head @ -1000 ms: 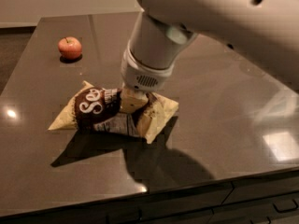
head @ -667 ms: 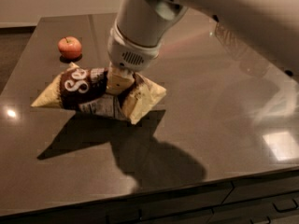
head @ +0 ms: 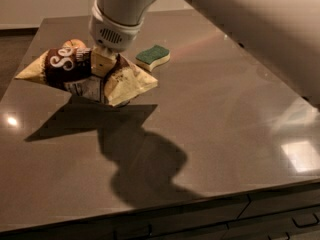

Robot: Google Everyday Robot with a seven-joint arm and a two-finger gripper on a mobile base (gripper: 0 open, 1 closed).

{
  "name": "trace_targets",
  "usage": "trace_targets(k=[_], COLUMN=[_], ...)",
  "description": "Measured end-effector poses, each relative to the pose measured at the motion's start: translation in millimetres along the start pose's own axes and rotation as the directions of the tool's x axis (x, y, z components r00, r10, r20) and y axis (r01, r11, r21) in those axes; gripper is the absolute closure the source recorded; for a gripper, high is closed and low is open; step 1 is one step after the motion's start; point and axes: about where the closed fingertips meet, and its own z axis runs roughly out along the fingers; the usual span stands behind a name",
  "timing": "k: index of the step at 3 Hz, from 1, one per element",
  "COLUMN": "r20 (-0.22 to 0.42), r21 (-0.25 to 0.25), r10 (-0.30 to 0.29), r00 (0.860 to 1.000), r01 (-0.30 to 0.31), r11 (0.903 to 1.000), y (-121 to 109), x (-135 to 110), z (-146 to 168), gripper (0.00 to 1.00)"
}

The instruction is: Move brown chip bag near apple

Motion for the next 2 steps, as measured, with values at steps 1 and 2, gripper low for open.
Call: trace_targets(k=[1,2], r20=[-0.030,-0.062], r21=[0.035,0.081], r10=[0.040,0.087], r00=[0.999,0.994], r01=[-0.039,-0.082], r11=[0.9987,0.9933], y=[-30,-62], x=[-5,2], z=[18,28], gripper=[1.00,1.00])
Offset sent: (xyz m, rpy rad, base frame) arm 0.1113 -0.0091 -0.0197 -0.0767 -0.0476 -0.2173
